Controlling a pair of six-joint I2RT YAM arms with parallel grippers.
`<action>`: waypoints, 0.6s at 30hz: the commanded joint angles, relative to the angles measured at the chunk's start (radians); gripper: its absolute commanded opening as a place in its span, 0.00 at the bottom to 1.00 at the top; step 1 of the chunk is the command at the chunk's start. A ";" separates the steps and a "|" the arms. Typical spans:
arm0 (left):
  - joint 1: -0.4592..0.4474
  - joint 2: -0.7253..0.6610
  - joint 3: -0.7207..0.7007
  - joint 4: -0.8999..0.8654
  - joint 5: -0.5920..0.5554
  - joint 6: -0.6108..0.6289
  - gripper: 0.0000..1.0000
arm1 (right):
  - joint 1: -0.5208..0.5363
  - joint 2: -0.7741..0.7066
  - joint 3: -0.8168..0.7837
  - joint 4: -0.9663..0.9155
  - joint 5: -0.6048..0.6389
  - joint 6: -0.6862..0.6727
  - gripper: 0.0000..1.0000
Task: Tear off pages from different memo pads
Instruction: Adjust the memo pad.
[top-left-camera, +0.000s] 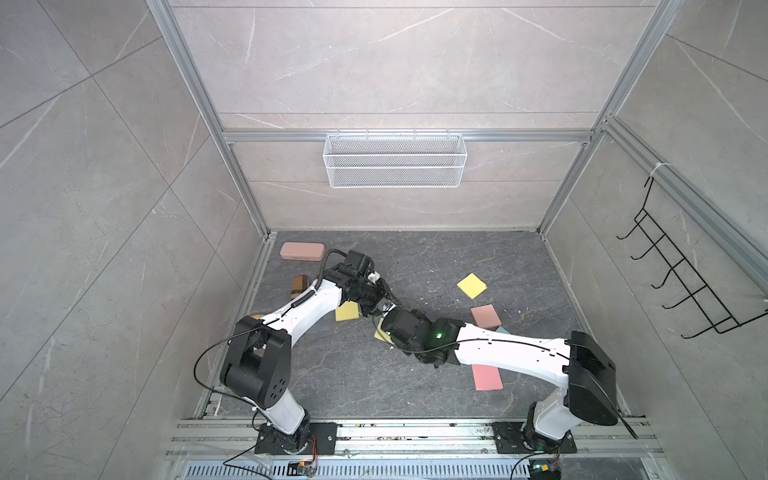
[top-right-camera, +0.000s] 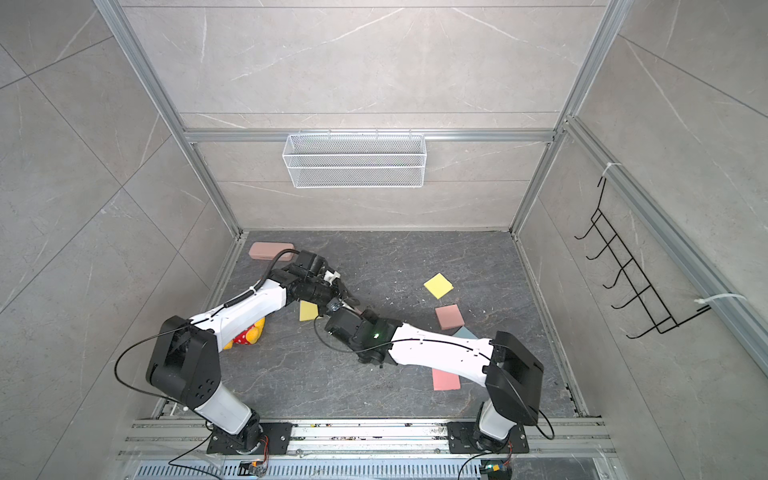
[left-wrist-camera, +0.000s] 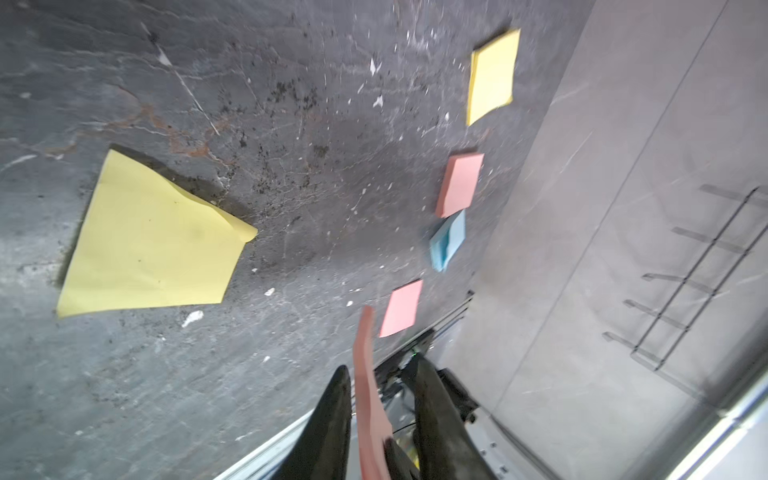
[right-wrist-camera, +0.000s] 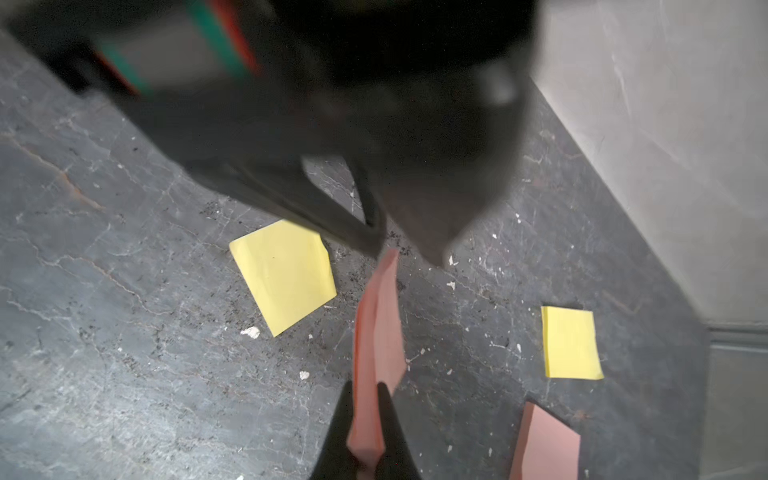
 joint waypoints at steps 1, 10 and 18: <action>0.051 -0.139 -0.032 0.153 0.024 0.000 0.42 | -0.073 -0.115 -0.061 0.103 -0.227 0.215 0.05; 0.018 -0.342 -0.477 0.832 -0.129 -0.221 0.68 | -0.235 -0.266 -0.401 0.778 -0.579 0.748 0.07; -0.110 -0.432 -0.593 0.967 -0.335 -0.244 0.80 | -0.237 -0.264 -0.602 1.316 -0.456 1.019 0.13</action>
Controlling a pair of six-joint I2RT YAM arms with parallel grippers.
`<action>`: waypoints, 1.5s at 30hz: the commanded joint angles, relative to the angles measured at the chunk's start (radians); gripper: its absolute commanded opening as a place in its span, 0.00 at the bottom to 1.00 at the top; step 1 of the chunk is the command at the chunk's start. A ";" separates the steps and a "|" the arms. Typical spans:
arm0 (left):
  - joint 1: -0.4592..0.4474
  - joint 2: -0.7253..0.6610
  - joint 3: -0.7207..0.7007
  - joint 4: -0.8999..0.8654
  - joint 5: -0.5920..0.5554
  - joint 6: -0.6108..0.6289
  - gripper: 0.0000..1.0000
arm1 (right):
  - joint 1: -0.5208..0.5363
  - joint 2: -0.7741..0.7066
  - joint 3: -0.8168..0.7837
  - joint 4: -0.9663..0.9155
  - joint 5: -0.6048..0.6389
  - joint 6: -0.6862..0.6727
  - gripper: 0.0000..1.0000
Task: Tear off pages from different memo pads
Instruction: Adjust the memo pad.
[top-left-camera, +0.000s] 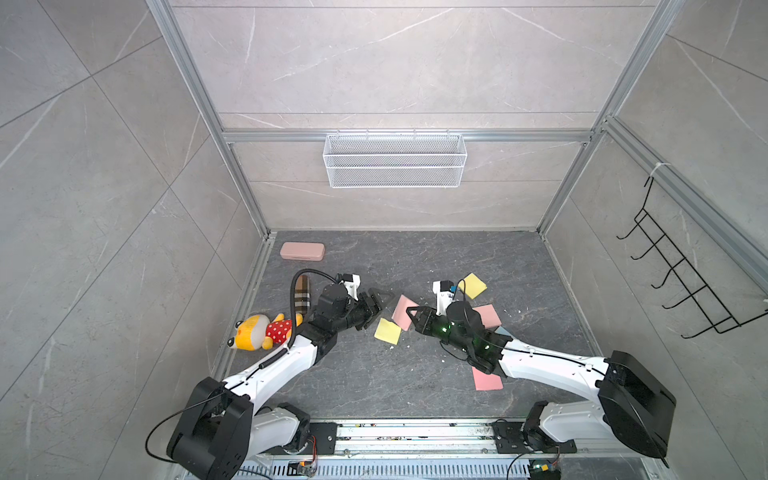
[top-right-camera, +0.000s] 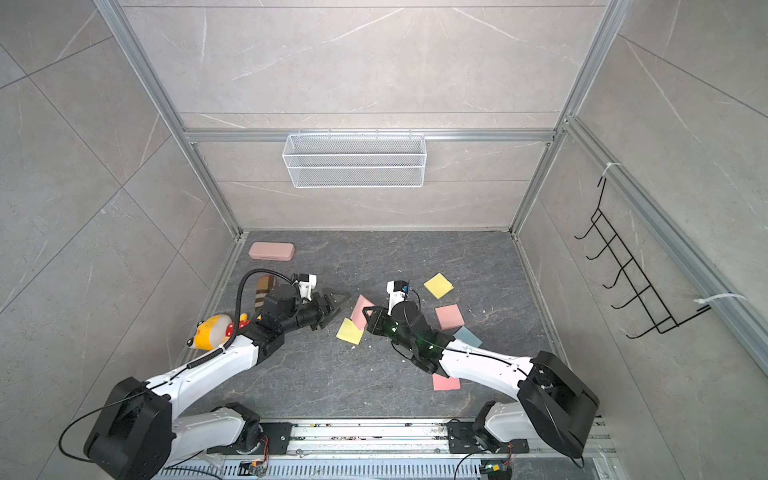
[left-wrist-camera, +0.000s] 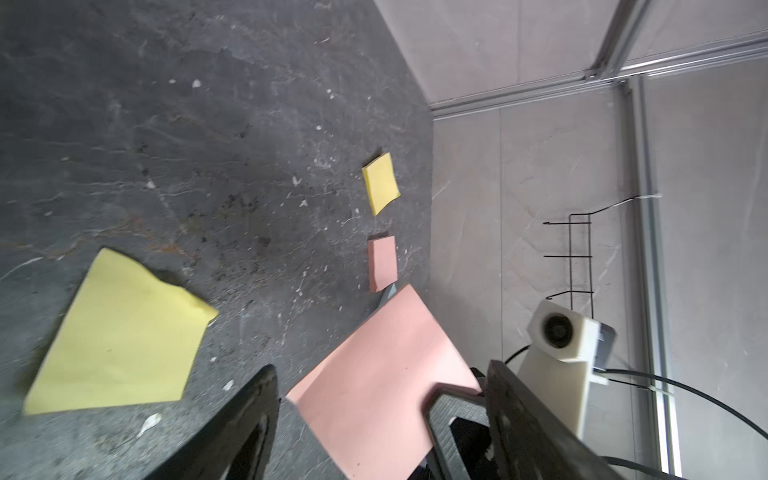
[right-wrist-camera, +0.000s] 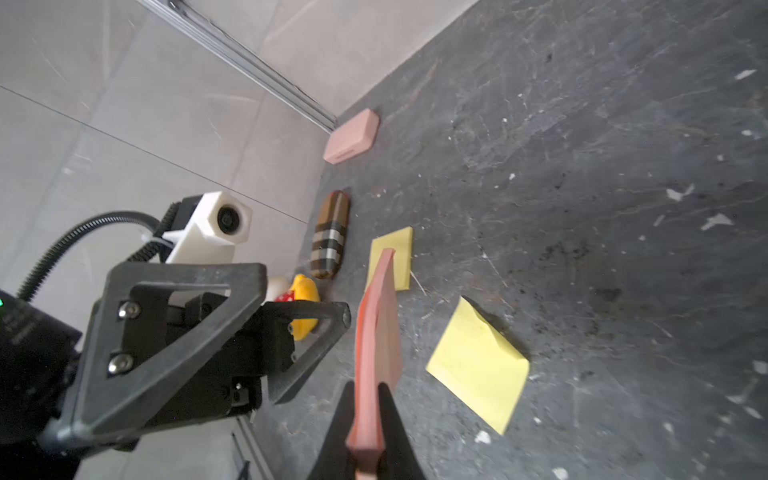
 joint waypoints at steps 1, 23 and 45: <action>-0.041 -0.014 -0.020 0.189 -0.095 -0.051 0.80 | 0.001 0.003 -0.030 0.349 0.034 0.173 0.13; -0.056 0.041 -0.061 0.461 -0.093 -0.195 0.16 | 0.011 0.041 -0.079 0.433 0.040 0.258 0.24; 0.098 0.178 0.166 0.120 0.634 0.267 0.00 | -0.226 -0.006 0.019 -0.009 -0.754 0.031 0.54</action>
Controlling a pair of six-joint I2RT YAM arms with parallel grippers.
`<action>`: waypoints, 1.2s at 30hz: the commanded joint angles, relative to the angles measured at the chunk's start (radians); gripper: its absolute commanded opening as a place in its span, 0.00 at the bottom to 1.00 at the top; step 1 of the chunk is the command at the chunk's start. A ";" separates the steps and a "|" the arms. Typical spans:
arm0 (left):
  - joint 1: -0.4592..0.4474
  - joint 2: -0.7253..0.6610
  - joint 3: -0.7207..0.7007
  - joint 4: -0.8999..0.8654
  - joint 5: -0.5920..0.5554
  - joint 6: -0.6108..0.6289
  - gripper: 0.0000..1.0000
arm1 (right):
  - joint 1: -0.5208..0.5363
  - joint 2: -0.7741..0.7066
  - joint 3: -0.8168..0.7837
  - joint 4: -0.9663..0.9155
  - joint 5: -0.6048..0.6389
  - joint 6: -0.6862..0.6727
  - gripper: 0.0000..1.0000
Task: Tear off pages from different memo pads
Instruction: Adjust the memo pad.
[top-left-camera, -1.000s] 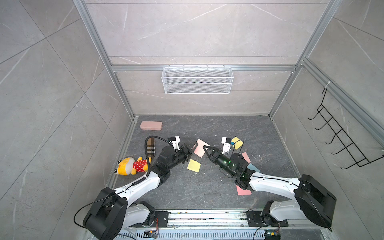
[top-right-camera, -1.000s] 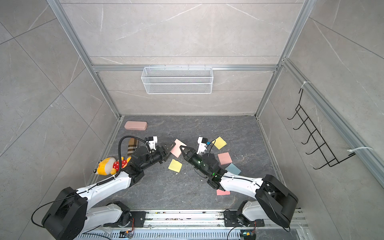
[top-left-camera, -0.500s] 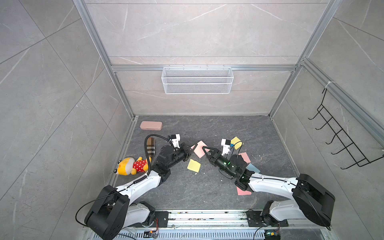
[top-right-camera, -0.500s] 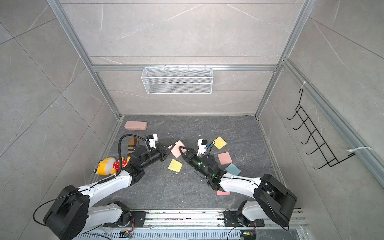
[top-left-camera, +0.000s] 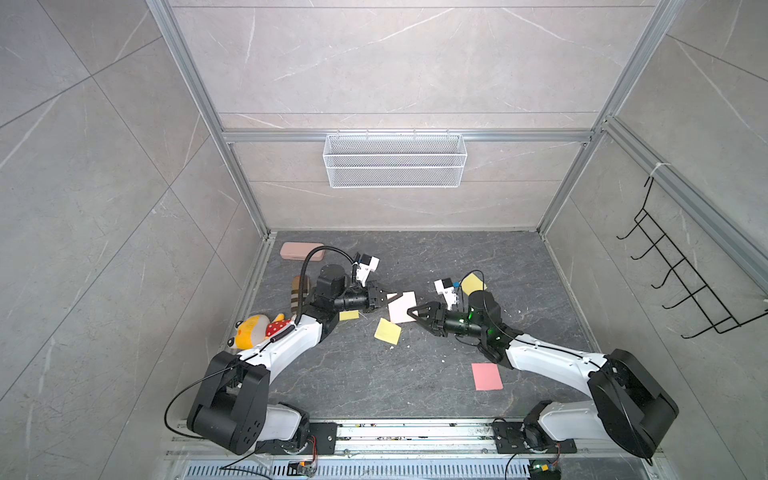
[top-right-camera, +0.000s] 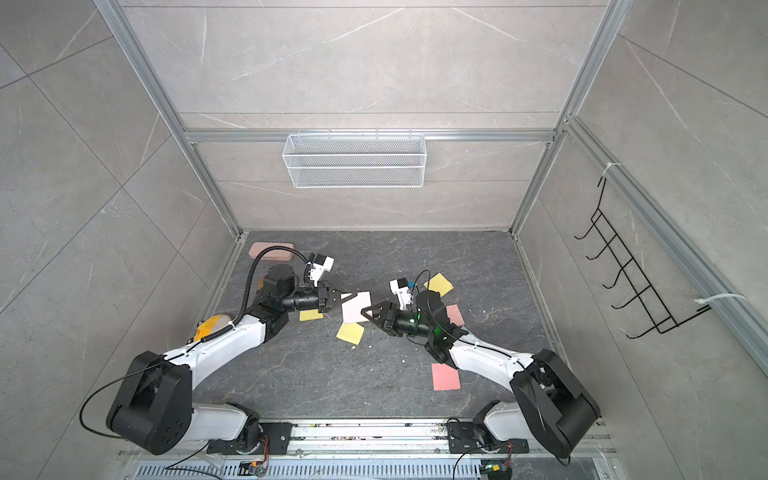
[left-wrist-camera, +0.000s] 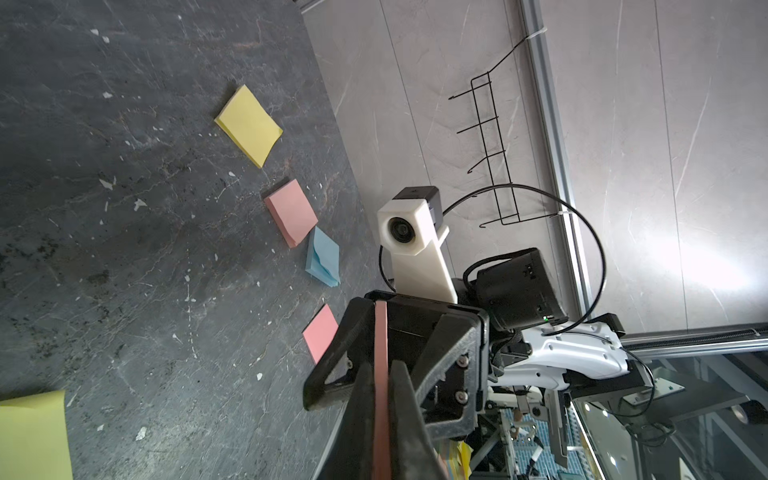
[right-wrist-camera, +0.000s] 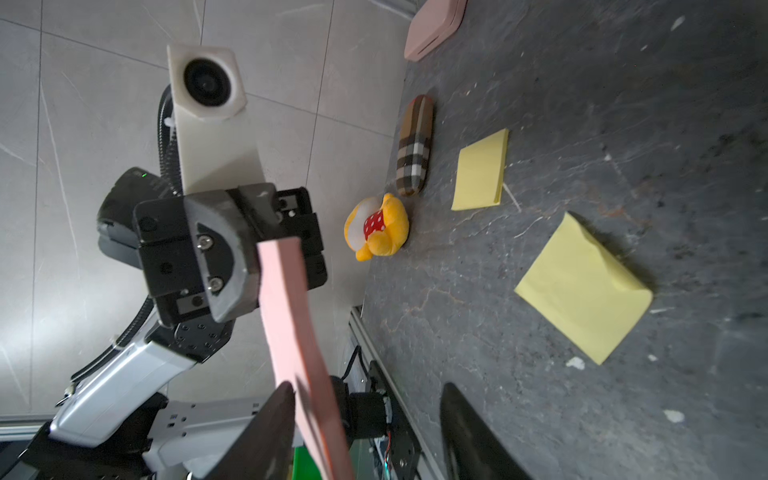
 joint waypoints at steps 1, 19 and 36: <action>-0.010 -0.011 0.007 0.029 0.078 0.047 0.00 | -0.003 -0.020 0.056 -0.089 -0.094 -0.080 0.50; 0.035 -0.022 -0.178 0.396 -0.006 -0.271 0.50 | -0.007 -0.009 0.006 0.074 -0.079 -0.037 0.06; 0.042 0.065 0.095 -0.411 -0.055 -0.049 0.00 | -0.010 -0.157 0.212 -0.800 0.216 -0.600 0.56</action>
